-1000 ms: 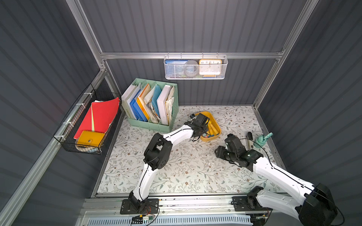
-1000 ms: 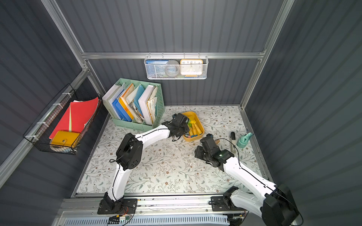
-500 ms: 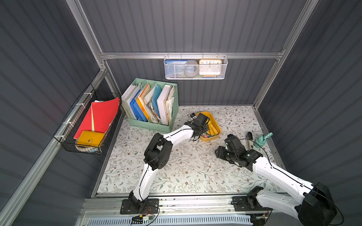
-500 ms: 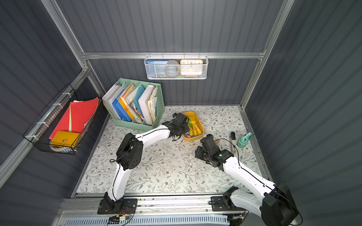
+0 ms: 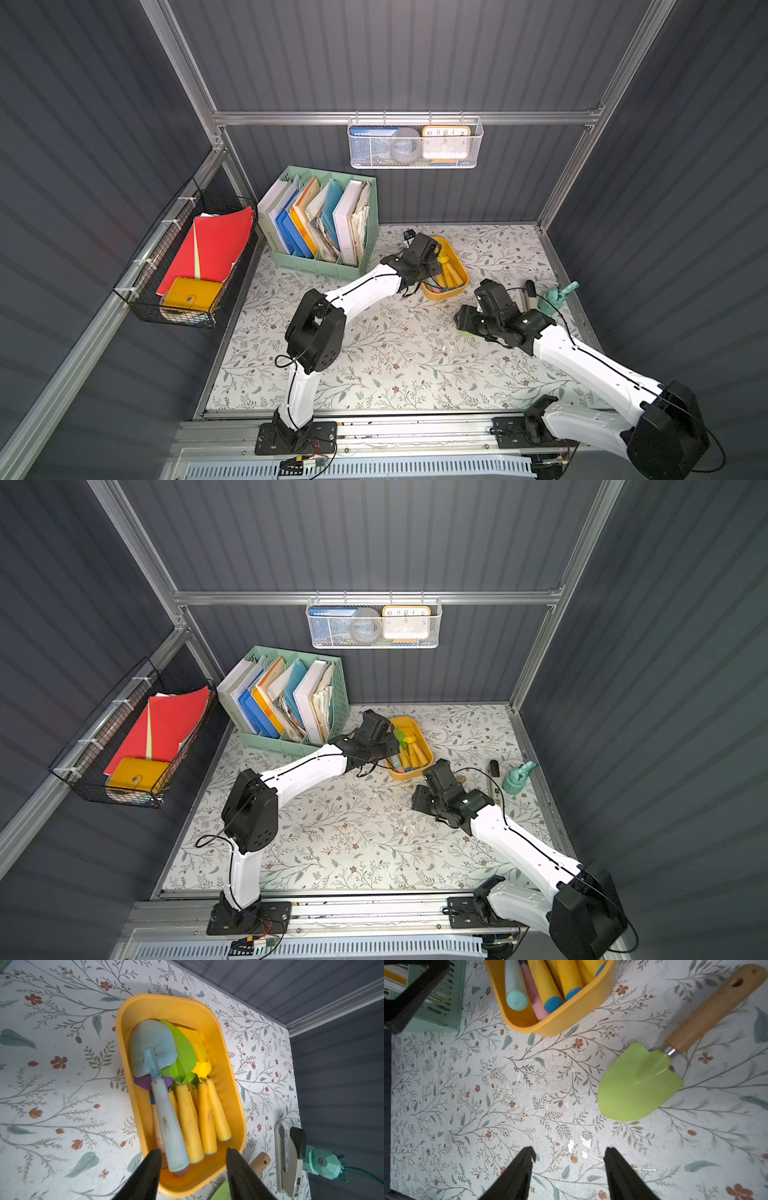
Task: Put the shovel into the storage box
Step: Pick up the shovel from the center of the board.
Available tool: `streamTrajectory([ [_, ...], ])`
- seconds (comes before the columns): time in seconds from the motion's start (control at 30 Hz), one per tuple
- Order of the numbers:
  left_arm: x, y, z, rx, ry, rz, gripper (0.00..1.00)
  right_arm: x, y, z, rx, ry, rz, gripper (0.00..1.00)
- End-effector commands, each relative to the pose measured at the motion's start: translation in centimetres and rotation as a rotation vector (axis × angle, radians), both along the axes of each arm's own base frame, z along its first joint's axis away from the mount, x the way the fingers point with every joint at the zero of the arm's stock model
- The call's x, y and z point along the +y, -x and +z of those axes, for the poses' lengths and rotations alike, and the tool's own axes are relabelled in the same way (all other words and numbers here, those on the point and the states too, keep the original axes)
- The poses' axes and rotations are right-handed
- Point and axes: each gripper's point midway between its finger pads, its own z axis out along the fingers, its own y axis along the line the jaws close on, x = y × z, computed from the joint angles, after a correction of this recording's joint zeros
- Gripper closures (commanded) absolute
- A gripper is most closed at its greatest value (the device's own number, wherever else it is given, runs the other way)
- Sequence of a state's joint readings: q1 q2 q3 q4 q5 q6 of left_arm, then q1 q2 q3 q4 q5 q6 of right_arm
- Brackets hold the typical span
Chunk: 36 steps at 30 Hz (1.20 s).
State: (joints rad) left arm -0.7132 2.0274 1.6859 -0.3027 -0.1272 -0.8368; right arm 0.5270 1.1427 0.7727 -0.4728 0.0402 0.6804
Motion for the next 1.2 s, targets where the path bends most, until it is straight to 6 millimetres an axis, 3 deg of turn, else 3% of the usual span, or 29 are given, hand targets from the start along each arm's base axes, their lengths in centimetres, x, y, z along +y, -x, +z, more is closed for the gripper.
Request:
streamTrajectory([
  [0.0, 0.8, 1.4, 0.7, -0.021, -0.041, -0.055, 0.44, -1.1, -0.3, 0.5, 0.006, 0.054, -0.018, 0.38],
  [0.13, 1.8, 2.8, 0.3, -0.011, -0.059, -0.074, 0.42, -2.0, -0.7, 0.8, 0.020, 0.082, -0.050, 0.37],
  [0.37, 4.6, 5.4, -1.0, 0.020, -0.111, -0.064, 0.41, -5.3, -1.9, 1.3, 0.047, 0.138, -0.155, 0.33],
  [0.73, 7.6, 8.9, -3.0, 0.075, -0.126, -0.045, 0.39, -9.2, -7.0, -0.9, 0.125, 0.122, -0.292, 0.31],
  [1.17, 9.7, 10.6, -4.4, 0.102, -0.146, -0.006, 0.38, -9.8, -11.6, -3.1, 0.181, 0.013, -0.335, 0.34],
])
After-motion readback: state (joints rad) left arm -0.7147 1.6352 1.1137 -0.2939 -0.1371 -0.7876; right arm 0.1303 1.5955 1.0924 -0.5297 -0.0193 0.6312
